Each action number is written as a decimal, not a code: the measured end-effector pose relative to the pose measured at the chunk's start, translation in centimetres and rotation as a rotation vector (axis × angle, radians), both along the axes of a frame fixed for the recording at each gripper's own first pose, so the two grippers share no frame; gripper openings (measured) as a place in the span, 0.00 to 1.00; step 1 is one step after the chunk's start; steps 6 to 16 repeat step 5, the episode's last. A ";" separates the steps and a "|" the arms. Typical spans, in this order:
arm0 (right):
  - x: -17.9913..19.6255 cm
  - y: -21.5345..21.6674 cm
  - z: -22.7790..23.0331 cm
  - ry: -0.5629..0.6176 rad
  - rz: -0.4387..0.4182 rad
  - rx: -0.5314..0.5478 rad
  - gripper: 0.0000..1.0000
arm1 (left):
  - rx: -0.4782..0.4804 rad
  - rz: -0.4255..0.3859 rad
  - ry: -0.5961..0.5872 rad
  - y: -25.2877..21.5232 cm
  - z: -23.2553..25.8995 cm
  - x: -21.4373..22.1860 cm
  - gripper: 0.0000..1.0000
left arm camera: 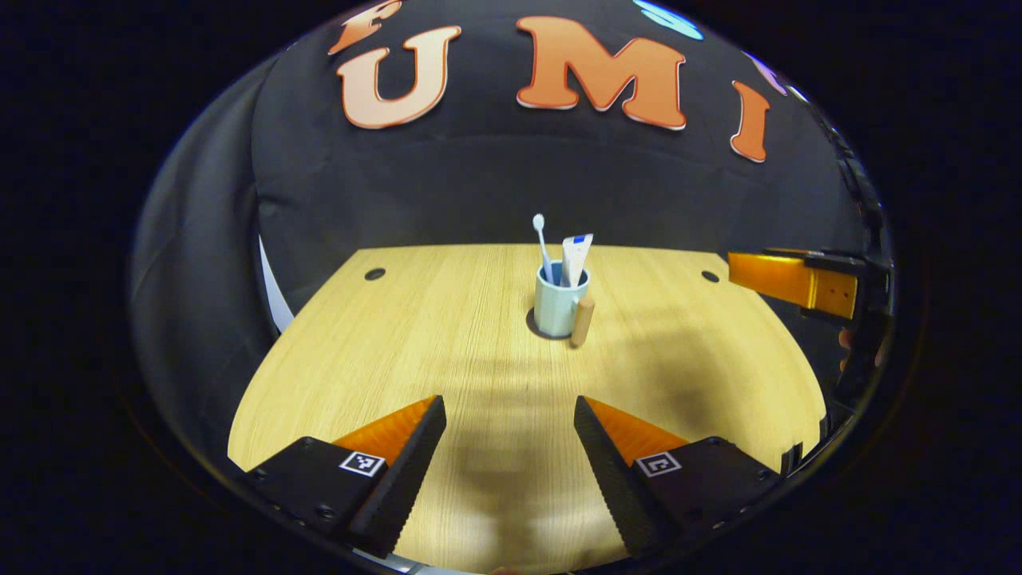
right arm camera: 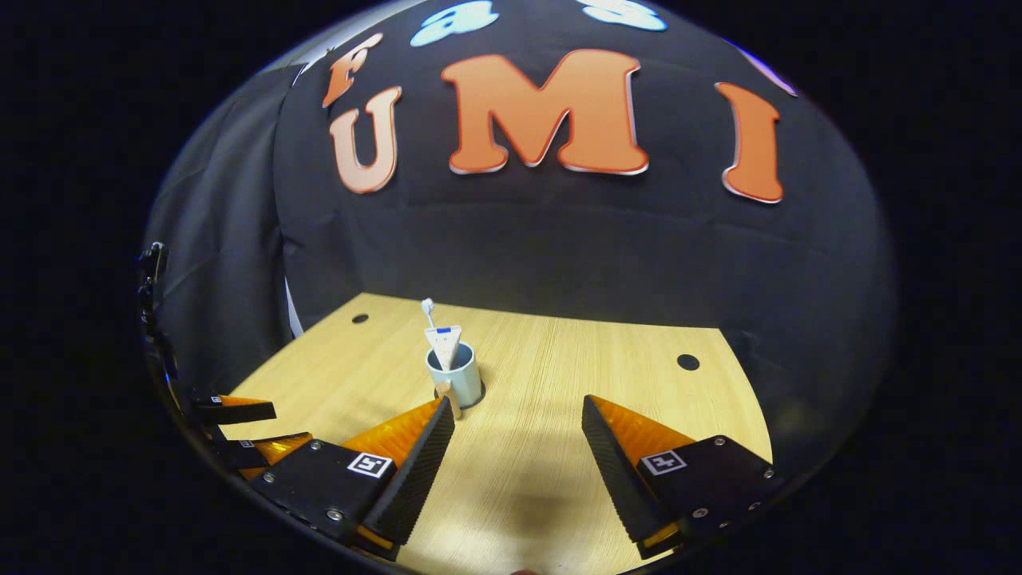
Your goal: Put the toothbrush and toothpaste on the desktop into the cup, then pick up the cup and place it on the coaster on the desktop.
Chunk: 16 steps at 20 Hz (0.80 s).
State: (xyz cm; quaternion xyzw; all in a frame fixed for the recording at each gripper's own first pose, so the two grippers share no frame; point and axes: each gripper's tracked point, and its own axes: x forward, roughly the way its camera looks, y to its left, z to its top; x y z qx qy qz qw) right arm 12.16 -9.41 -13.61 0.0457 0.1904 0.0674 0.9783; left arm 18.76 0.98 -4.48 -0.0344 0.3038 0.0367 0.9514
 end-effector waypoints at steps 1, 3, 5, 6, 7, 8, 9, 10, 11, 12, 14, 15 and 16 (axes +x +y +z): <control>-1.2 -0.9 0.7 -0.016 -0.009 -0.001 0.97 | 0.020 0.017 -0.056 0.0 1.6 0.1 0.98; -3.7 -2.2 1.4 -0.035 -0.010 -0.025 0.97 | 0.059 0.047 -0.175 0.2 4.5 0.3 0.96; -5.7 -3.2 2.7 -0.073 -0.012 -0.028 0.97 | 0.079 0.057 -0.265 -0.2 7.4 -0.4 0.96; -5.7 -3.2 2.7 -0.073 -0.012 -0.028 0.97 | 0.079 0.057 -0.265 -0.2 7.4 -0.4 0.96; -5.7 -3.2 2.7 -0.073 -0.012 -0.028 0.97 | 0.079 0.057 -0.265 -0.2 7.4 -0.4 0.96; -5.7 -3.2 2.7 -0.073 -0.012 -0.028 0.97 | 0.079 0.057 -0.265 -0.2 7.4 -0.4 0.96; -5.7 -3.2 2.7 -0.073 -0.012 -0.028 0.97 | 0.079 0.057 -0.265 -0.2 7.4 -0.4 0.96; -5.7 -3.2 2.7 -0.073 -0.012 -0.028 0.97 | 0.079 0.057 -0.265 -0.2 7.4 -0.4 0.96; -5.7 -3.2 2.7 -0.073 -0.012 -0.028 0.97 | 0.079 0.057 -0.265 -0.2 7.4 -0.4 0.96; -5.7 -3.2 2.7 -0.073 -0.012 -0.028 0.97 | 0.079 0.057 -0.265 -0.2 7.4 -0.4 0.96; -5.7 -3.2 2.7 -0.073 -0.012 -0.028 0.97 | 0.079 0.057 -0.265 -0.2 7.4 -0.4 0.96; -5.7 -3.2 2.7 -0.073 -0.012 -0.028 0.97 | 0.079 0.057 -0.265 -0.2 7.4 -0.4 0.96; -5.7 -3.2 2.7 -0.073 -0.012 -0.028 0.97 | 0.079 0.057 -0.265 -0.2 7.4 -0.4 0.96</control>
